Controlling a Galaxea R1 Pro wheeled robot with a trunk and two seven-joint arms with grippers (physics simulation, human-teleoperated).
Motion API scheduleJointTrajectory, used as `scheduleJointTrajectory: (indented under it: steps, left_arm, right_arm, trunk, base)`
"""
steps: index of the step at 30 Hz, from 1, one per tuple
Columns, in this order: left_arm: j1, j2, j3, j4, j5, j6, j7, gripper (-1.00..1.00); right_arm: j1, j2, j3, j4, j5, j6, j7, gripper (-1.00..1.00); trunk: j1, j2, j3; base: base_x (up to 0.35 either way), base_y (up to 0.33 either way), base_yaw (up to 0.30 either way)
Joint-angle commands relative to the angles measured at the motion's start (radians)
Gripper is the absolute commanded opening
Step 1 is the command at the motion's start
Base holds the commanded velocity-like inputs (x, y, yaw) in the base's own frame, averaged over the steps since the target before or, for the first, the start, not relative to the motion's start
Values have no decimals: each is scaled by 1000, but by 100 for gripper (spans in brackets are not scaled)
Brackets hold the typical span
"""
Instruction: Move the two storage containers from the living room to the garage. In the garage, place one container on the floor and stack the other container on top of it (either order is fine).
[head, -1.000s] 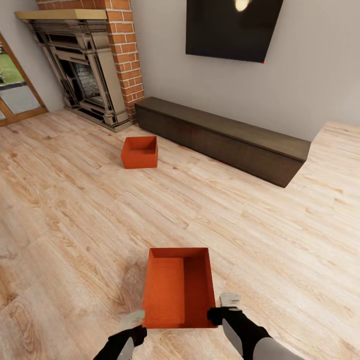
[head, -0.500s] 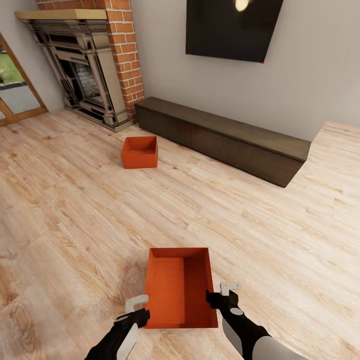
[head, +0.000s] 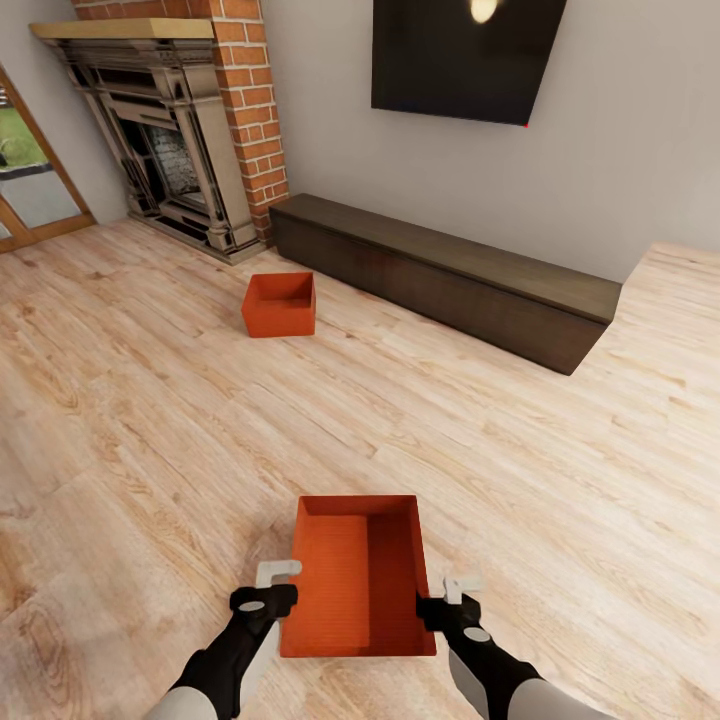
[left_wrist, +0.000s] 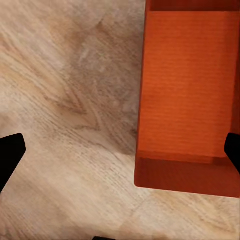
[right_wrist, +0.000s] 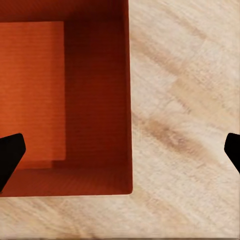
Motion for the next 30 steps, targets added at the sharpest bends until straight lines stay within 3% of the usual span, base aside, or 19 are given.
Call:
scheduleJointTrajectory:
  steps: [1,30]
  left_arm:
    - [0,0,-2,-1,-2,6,4,100]
    - [0,-3,-5,-3,-4,3,14,100]
  right_arm:
    - [-1,1,8,4,-9,-5,-5,100]
    - [-1,-2,12,9,0,1,-2,100]
  trunk:
    - [0,0,-1]
    - [0,0,-1]
  base:
    - [0,0,0]
    - [0,0,0]
